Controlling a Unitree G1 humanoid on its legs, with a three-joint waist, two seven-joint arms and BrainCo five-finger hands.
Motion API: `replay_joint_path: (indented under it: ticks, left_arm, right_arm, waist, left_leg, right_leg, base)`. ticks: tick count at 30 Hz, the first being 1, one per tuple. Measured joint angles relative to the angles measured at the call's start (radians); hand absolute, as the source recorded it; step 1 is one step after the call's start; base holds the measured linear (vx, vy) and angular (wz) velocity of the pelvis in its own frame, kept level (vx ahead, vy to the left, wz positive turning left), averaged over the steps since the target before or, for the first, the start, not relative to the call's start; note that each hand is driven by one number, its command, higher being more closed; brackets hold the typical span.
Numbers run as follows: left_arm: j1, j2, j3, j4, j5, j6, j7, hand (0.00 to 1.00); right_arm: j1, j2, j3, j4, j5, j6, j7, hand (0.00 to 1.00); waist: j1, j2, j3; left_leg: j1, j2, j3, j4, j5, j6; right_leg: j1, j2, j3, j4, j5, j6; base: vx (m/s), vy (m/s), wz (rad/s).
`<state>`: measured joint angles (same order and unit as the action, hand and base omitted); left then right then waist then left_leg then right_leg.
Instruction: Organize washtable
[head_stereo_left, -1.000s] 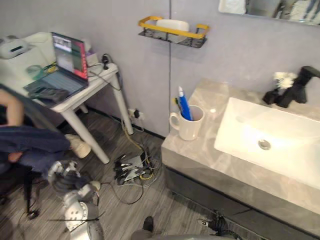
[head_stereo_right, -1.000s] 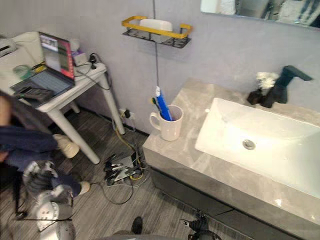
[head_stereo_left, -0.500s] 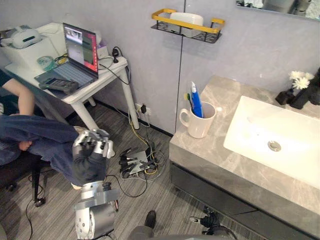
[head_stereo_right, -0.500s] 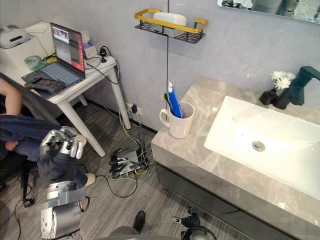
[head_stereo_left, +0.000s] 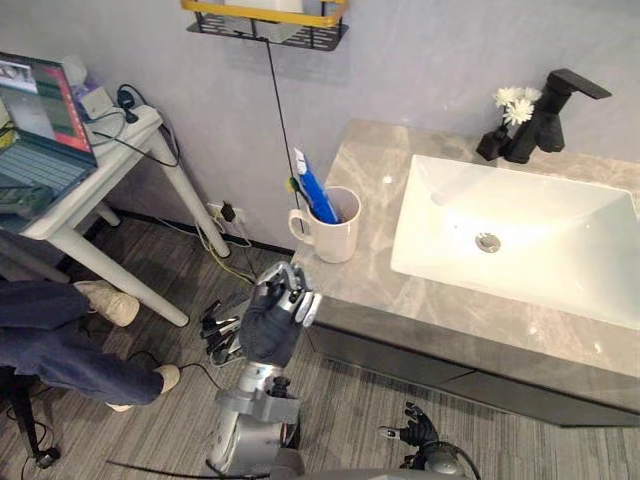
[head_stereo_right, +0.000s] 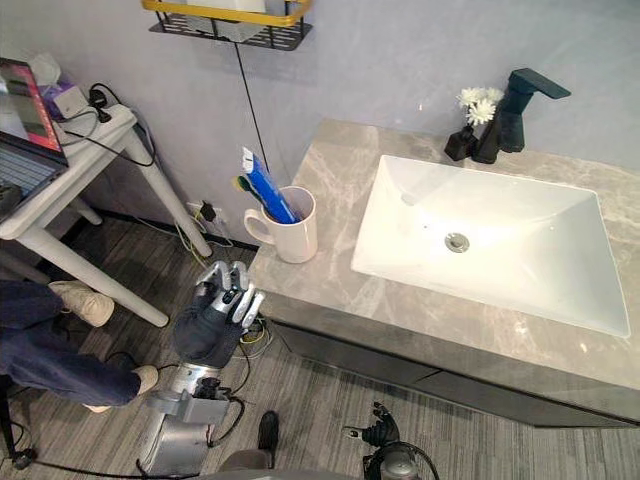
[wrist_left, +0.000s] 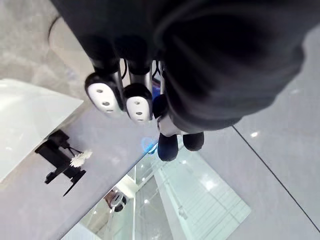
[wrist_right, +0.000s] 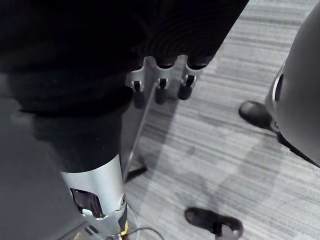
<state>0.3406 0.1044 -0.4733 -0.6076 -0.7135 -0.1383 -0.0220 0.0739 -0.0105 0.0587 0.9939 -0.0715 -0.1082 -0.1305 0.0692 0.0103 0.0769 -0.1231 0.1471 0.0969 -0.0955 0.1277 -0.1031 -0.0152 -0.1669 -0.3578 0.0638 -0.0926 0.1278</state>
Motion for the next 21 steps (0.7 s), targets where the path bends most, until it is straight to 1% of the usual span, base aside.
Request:
replay_joint_path:
  ticks: [4,8,13,15,18,20,21]
  left_arm:
    - [-0.037,0.0,-0.003,0.009,0.001,-0.001,0.002,1.0]
    - [-0.066,0.0,-0.004,0.031,0.011,0.0,0.003,1.0]
    - [-0.07,-0.001,0.005,0.07,0.024,-0.001,0.003,1.0]
    - [-0.08,-0.003,0.017,0.112,0.062,-0.001,0.007,1.0]
    - [-0.114,-0.024,0.065,0.192,0.187,-0.001,0.038,1.0]
    - [-0.145,-0.052,0.111,0.241,0.362,-0.004,0.097,1.0]
    - [-0.15,-0.054,0.122,0.245,0.397,-0.005,0.109,1.0]
  right_arm:
    - [0.0,-0.001,0.0,-0.009,0.001,0.001,0.0,0.0]
    - [0.001,-0.009,0.0,-0.026,0.002,0.001,0.001,0.0]
    - [0.001,-0.012,0.003,-0.032,0.002,0.0,0.004,0.0]
    - [0.002,-0.017,0.02,-0.037,0.002,0.0,0.005,0.0]
    - [0.009,-0.017,0.022,-0.056,0.004,0.0,0.006,0.0]
    - [0.03,-0.017,0.033,-0.094,0.005,-0.002,0.006,0.0]
    - [0.036,-0.017,0.039,-0.106,0.007,-0.002,0.006,0.0]
  waist:
    - [0.0,-0.005,0.006]
    - [-0.003,-0.001,0.02]
    - [-0.002,-0.003,0.021]
    - [-0.002,-0.003,0.021]
    - [-0.004,-0.003,0.021]
    - [-0.004,-0.005,0.022]
    - [-0.004,-0.006,0.023]
  left_leg:
    - [-0.011,0.011,0.017,0.0,0.0,0.0]
    - [-0.011,0.014,0.021,0.0,-0.001,-0.001]
    - [-0.019,0.013,0.029,0.001,-0.001,-0.001]
    - [-0.016,0.014,0.033,0.001,-0.001,-0.001]
    - [-0.012,0.015,0.039,0.001,-0.001,-0.001]
    - [-0.011,0.017,0.042,0.001,-0.001,-0.001]
    - [-0.011,0.018,0.042,0.001,-0.001,-0.001]
  right_leg:
    - [-0.025,0.01,0.021,-0.001,0.005,-0.008]
    - [-0.03,0.014,0.03,-0.001,0.005,-0.008]
    - [-0.045,0.014,0.047,-0.001,0.007,-0.01]
    - [-0.045,0.014,0.053,-0.001,0.007,-0.01]
    - [-0.045,0.014,0.058,0.0,0.008,-0.011]
    - [-0.045,0.015,0.06,0.0,0.008,-0.012]
    - [-0.046,0.016,0.06,0.0,0.009,-0.013]
  base:
    - [-0.02,-0.013,-0.16]
    - [-0.02,-0.011,-0.06]
    - [-0.01,0.002,-0.05]
    - [-0.01,-0.001,-0.07]
    - [-0.03,-0.002,-0.05]
    - [-0.03,0.0,-0.02]
    - [-0.03,-0.004,-0.05]
